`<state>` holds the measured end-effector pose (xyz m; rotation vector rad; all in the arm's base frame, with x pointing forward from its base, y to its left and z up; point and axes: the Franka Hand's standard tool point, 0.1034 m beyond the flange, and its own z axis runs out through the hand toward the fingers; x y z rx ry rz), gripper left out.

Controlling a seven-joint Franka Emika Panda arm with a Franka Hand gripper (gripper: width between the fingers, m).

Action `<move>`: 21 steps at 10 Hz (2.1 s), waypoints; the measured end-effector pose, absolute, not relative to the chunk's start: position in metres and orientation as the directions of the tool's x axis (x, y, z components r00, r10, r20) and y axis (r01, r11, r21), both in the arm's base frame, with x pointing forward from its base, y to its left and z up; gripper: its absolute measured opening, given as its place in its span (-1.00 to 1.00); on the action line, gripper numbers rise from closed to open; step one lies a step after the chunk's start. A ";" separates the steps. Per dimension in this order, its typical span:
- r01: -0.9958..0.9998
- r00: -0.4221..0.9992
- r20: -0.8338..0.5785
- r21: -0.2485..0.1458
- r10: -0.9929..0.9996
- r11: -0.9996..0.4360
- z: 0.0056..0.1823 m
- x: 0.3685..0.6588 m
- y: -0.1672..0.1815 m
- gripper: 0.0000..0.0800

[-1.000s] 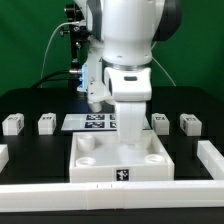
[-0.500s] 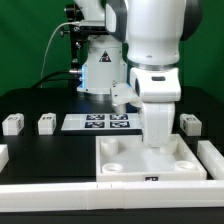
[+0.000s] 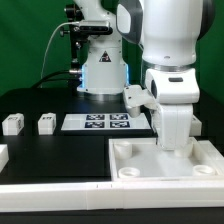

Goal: Assemble one leg

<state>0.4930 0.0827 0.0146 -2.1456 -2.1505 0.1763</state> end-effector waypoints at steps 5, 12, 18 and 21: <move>0.987 0.061 -0.023 -0.147 0.998 -0.064 0.017 0.493 0.085 -0.35; 0.988 0.075 -0.045 -0.132 0.996 -0.080 0.048 0.490 0.083 0.61; 0.987 0.106 -0.057 -0.118 0.993 -0.112 0.063 0.490 0.083 0.62; 0.932 0.340 -0.079 -0.105 0.937 -0.347 0.063 0.490 0.085 0.62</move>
Offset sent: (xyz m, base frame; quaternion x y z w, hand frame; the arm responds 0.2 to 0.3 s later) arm -0.0022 -0.0016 0.0068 -0.0117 -0.0170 0.0294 0.9994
